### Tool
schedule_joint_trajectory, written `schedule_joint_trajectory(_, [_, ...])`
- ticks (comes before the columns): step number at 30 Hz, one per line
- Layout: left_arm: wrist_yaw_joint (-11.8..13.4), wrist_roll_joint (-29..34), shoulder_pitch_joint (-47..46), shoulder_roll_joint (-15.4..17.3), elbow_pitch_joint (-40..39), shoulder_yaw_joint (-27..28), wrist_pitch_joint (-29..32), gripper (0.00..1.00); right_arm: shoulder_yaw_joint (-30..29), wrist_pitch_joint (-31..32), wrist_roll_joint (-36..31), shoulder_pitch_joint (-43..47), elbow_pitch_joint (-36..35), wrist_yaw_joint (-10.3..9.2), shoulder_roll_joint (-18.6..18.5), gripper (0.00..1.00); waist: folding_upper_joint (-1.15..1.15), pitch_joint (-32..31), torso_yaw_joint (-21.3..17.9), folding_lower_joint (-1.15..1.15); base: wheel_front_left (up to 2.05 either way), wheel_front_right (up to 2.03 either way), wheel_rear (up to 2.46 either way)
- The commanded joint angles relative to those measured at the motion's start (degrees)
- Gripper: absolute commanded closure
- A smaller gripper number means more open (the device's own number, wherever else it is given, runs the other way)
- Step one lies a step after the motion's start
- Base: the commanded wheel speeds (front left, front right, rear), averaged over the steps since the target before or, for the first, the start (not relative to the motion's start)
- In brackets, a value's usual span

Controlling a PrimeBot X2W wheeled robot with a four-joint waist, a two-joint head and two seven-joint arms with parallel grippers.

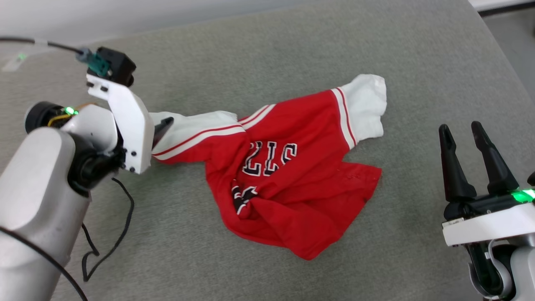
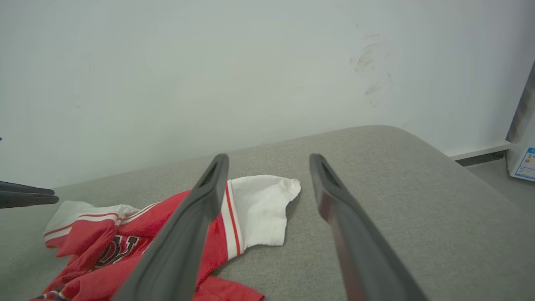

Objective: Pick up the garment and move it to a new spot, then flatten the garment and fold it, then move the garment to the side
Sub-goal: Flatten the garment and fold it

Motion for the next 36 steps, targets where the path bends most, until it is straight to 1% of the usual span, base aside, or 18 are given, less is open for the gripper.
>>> schedule_joint_trajectory(1, [-0.12,0.2,-0.98,-0.12,1.04,-0.41,0.68,0.0,0.04,-0.32,-0.24,-1.21,0.23,-0.02,0.14,0.0,0.0,2.06,-1.96,0.0,0.0,0.0,0.0])
schedule_joint_trajectory(5, [-0.21,1.71,-5.14,0.65,5.85,-2.28,3.97,0.0,0.76,-0.87,0.35,-2.06,1.29,-0.02,0.4,0.0,0.0,4.06,-3.59,0.0,0.0,0.0,0.0])
schedule_joint_trajectory(9, [-0.29,3.3,-7.6,1.11,8.89,-4.95,5.7,0.0,1.22,-1.41,0.69,-2.47,2.36,-0.02,0.45,0.0,0.0,5.69,-4.51,0.0,0.0,0.0,0.0])
schedule_joint_trajectory(13, [-0.34,4.1,-8.63,1.86,11.17,-8.61,7.67,0.0,1.72,-1.95,0.97,-3.14,3.2,-0.02,0.58,0.0,0.0,6.99,-4.99,0.0,0.0,0.0,0.0])
schedule_joint_trajectory(16, [-0.34,3.5,-8.32,2.16,12.19,-11.49,8.44,0.0,1.91,-2.2,1.07,-3.4,3.64,-0.02,0.52,0.0,0.0,7.7,-5.04,0.0,0.0,0.0,0.0])
schedule_joint_trajectory(17, [-0.36,1.83,-8.38,2.01,12.25,-13.31,6.95,1.0,2.11,-2.23,0.98,-3.64,4.18,-0.02,0.43,0.0,0.0,8.08,-4.93,0.0,0.0,0.0,0.0])
schedule_joint_trajectory(19, [-0.36,0.62,-8.7,1.89,12.02,-14.07,5.04,1.0,2.08,-2.26,0.73,-3.8,4.49,-0.02,0.37,0.0,0.0,7.95,-4.59,0.0,0.0,0.0,0.0])
schedule_joint_trajectory(22, [-0.37,-0.88,-9.47,1.99,11.74,-13.77,0.06,1.0,1.77,-1.91,0.22,-3.71,5.01,-0.02,0.12,0.0,0.0,7.02,-3.69,0.0,0.0,0.0,0.0])
schedule_joint_trajectory(26, [-0.38,-1.78,-9.93,1.34,11.61,-11.97,-9.45,1.0,1.19,-1.23,-0.33,-3.19,5.3,-0.02,-0.28,0.0,0.0,4.45,-1.79,0.0,0.0,0.0,0.0])
schedule_joint_trajectory(30, [-0.38,-2.37,-8.42,1.27,9.96,-11.28,-20.41,1.0,0.44,-0.16,-0.54,-2.01,5.06,-0.02,-0.67,0.0,0.0,1.17,0.74,0.0,0.0,0.0,0.0])
schedule_joint_trajectory(36, [-0.38,-3.52,-2.95,2.49,5.63,-10.35,-35.53,1.0,-0.38,1.9,-1.17,-0.01,4.29,-0.02,-0.82,0.0,0.0,-3.74,4.68,0.0,0.0,0.0,0.0])
